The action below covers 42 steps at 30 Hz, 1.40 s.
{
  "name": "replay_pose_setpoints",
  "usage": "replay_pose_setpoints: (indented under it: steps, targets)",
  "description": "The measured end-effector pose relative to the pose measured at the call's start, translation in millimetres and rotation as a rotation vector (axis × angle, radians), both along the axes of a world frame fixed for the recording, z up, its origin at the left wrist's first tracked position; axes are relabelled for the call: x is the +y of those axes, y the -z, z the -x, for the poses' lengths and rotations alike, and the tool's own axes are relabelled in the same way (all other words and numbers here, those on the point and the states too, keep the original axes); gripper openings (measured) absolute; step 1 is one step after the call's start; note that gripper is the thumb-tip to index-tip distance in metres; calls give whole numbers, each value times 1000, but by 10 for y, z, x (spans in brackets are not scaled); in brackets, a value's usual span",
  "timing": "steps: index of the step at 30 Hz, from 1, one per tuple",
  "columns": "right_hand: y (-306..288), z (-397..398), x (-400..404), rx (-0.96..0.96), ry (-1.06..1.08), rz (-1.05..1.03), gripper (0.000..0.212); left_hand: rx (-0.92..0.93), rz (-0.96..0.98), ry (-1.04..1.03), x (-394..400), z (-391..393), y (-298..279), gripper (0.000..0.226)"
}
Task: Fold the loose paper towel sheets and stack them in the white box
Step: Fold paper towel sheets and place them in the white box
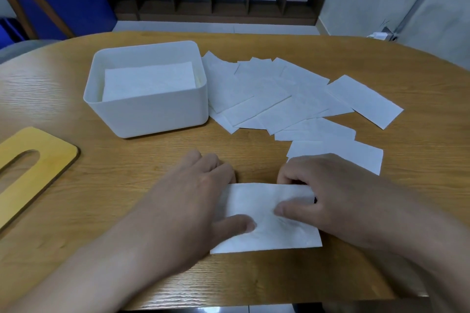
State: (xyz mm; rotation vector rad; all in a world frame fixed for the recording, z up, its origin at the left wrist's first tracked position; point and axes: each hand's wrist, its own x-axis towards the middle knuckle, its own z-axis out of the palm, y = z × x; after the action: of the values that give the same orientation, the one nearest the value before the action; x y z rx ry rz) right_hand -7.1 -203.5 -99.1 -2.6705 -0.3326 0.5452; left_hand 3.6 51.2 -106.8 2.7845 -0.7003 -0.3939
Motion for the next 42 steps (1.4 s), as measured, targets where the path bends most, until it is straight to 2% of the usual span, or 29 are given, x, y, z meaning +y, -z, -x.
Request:
replay_pose_setpoints:
  steps: [2, 5, 7, 10, 12, 14, 17, 22, 27, 33, 37, 42]
  targets:
    - [-9, 1, 13, 13, -31, -14, 27, 59, 73, -7, 13, -13, 11, 49]
    - [-18, -28, 28, -16, -9, -130, 21, 106, 358, -86, 76, -64, 45, 33]
    - [-8, -61, 46, -105, 91, -317, 17, 131, 622, -160, 95, -136, 71, 28]
    - [50, -104, 164, -238, 308, -712, 12, 250, 1123, -296, 64, -236, 80, 16]
    - [107, -124, 323, -240, 465, -944, 5, 215, 1280, -320, 23, -284, 113, 13]
    - [179, -140, 454, -221, 549, -1060, 9, 125, 1292, -313, -12, -332, 191, 12]
    - [256, -169, 517, -191, 558, -1003, 13, 121, 1239, -349, -37, -354, 296, 17]
    - [296, -191, 516, -186, 498, -997, 23, -29, 1120, -450, -16, -335, 381, 31]
    - [350, -184, 547, -182, 425, -906, 32, 17, 1210, -448, -23, -359, 368, 32]
    - [360, -216, 514, -198, 481, -1030, 29, 117, 1350, -478, -6, -311, 315, 27]
    - [380, -220, 513, -198, 464, -989, 27, 138, 1336, -434, -24, -283, 295, 27]
    - [385, -202, 545, -188, 413, -959, 34, 143, 1323, -436, -34, -272, 257, 25]
